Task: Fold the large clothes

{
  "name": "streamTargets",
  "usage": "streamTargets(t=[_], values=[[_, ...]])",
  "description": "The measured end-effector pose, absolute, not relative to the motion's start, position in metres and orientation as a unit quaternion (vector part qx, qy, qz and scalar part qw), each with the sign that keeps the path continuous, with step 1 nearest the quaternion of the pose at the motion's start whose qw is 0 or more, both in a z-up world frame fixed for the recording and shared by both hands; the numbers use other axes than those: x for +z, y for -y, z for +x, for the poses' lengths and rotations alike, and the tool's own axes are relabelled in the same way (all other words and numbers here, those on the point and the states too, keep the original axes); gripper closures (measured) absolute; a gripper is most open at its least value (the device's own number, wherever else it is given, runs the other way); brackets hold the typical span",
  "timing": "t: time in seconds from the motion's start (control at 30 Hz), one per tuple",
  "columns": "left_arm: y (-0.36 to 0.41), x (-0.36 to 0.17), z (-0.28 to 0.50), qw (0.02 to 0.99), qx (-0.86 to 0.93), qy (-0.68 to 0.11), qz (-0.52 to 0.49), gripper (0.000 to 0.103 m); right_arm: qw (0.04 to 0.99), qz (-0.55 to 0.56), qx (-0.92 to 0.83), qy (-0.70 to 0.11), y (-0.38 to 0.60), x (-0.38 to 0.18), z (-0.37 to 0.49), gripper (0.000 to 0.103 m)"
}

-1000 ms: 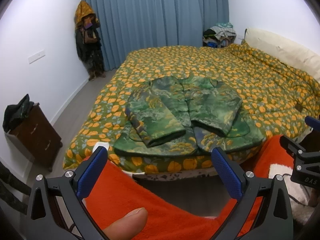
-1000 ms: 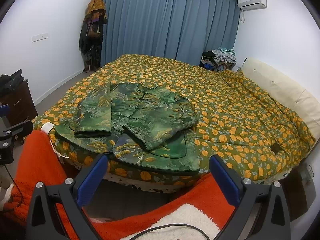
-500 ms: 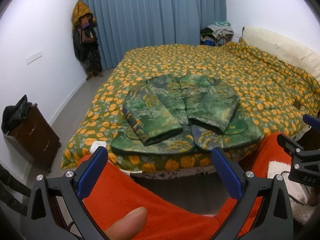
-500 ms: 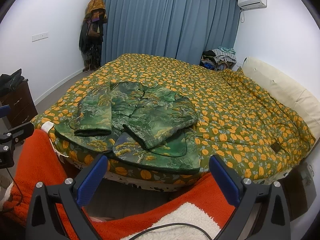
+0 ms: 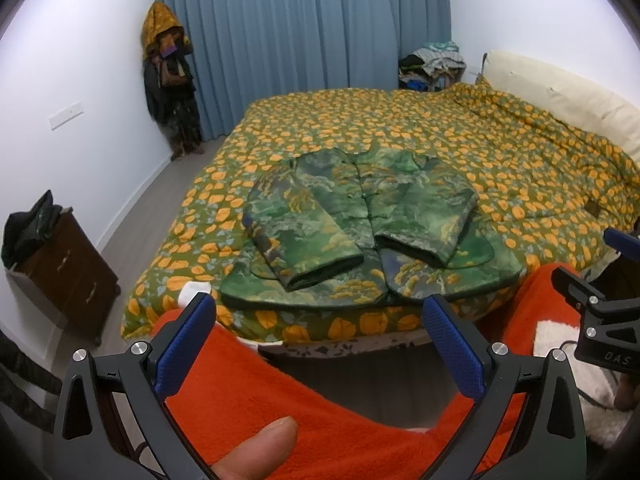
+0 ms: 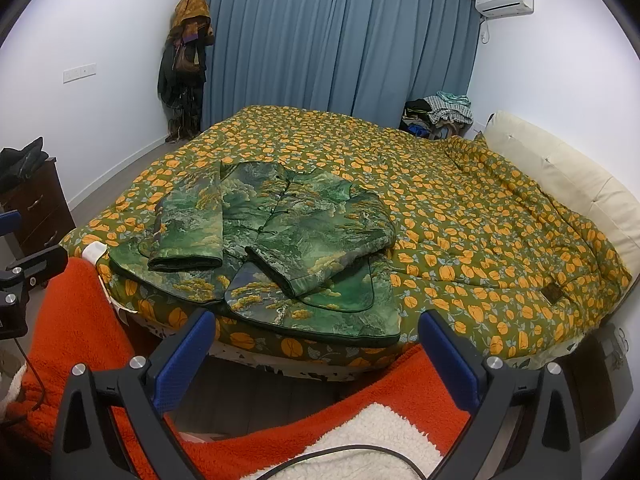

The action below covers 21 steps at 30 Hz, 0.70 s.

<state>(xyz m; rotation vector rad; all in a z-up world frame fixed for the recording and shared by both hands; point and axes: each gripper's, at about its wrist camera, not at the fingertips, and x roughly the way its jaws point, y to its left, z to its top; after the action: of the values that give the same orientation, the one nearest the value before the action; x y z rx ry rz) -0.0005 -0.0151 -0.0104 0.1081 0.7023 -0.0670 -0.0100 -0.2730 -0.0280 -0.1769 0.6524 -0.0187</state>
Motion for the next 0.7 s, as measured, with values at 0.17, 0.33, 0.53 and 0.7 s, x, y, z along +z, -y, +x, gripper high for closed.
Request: streamTargets(t=[0.17,0.33,0.53,0.7], values=[[0.0152,-0.0105,-0.0003,0.937,-0.033,-0.343,0.053,0.0,0.944,-0.087,-0.009,-0.319,0.2735,-0.0295,-0.0109,0.0],[0.0152,-0.0109,-0.0005,0.937,-0.033,-0.343,0.054,0.0,0.944,-0.09,-0.008,-0.319,0.2755,-0.0321,-0.0136,0.0],[0.013,-0.0131,0.0005,0.936,-0.031,-0.346,0.055,0.0,0.944,-0.09,-0.008,-0.319,0.2736,-0.0314,-0.0129,0.0],[0.0112,-0.0138,0.0017,0.936,-0.031,-0.345,0.058,0.0,0.943,-0.091,-0.008,-0.32,0.2732,-0.0305,-0.0111,0.0]])
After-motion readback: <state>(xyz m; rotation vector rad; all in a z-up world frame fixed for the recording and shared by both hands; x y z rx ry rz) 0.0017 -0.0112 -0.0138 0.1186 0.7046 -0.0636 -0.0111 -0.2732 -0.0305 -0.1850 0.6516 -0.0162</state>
